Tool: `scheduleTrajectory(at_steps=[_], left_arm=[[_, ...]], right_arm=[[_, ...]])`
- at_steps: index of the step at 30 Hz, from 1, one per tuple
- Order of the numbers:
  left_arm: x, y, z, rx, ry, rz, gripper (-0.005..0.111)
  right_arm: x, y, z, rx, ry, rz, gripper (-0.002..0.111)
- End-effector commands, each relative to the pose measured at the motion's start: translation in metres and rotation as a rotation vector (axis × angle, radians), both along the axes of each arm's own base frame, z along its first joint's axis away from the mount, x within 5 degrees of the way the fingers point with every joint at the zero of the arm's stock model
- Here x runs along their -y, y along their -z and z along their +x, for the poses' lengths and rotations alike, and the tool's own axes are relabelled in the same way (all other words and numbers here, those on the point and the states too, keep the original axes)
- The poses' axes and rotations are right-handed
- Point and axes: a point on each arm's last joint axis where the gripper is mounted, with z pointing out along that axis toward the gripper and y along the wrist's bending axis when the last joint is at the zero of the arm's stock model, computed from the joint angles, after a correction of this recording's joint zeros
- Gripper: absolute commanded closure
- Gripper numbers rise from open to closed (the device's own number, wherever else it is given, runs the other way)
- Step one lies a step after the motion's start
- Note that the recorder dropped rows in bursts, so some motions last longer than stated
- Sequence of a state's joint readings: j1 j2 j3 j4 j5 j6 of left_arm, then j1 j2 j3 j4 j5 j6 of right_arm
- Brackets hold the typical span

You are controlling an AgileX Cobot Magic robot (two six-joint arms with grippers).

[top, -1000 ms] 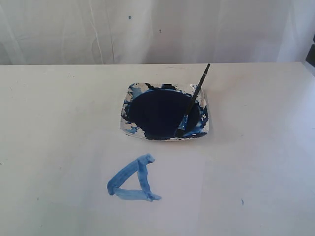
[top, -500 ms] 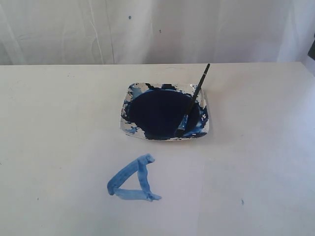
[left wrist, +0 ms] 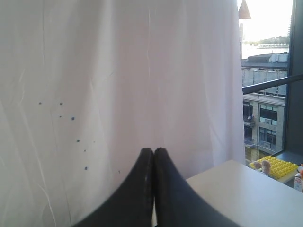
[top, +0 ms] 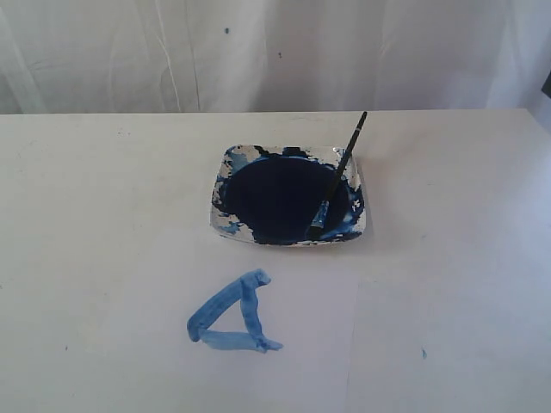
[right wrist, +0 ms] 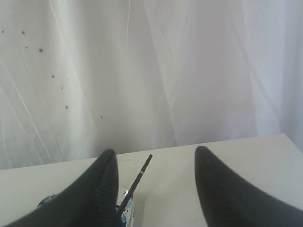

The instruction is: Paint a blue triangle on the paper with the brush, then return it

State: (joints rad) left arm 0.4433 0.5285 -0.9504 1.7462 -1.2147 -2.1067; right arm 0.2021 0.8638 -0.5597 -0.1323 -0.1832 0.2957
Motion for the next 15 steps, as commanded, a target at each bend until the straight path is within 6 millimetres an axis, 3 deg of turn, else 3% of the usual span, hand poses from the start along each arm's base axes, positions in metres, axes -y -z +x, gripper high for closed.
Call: scheduleTrajectory(at_steps=[1, 15], left_arm=[[0.0028, -0.0018, -0.0054, 0.012, 0.005, 0.002, 0.107], [0.0030, -0.0018, -0.0057, 0.013, 0.005, 0.003, 0.107]], right_arm=[[0.0013, -0.0035, -0.0051, 0.024, 0.001, 0.011, 0.061], [0.0028, -0.0094, -0.0122, 0.055, 0.002, 0.018, 0.061]])
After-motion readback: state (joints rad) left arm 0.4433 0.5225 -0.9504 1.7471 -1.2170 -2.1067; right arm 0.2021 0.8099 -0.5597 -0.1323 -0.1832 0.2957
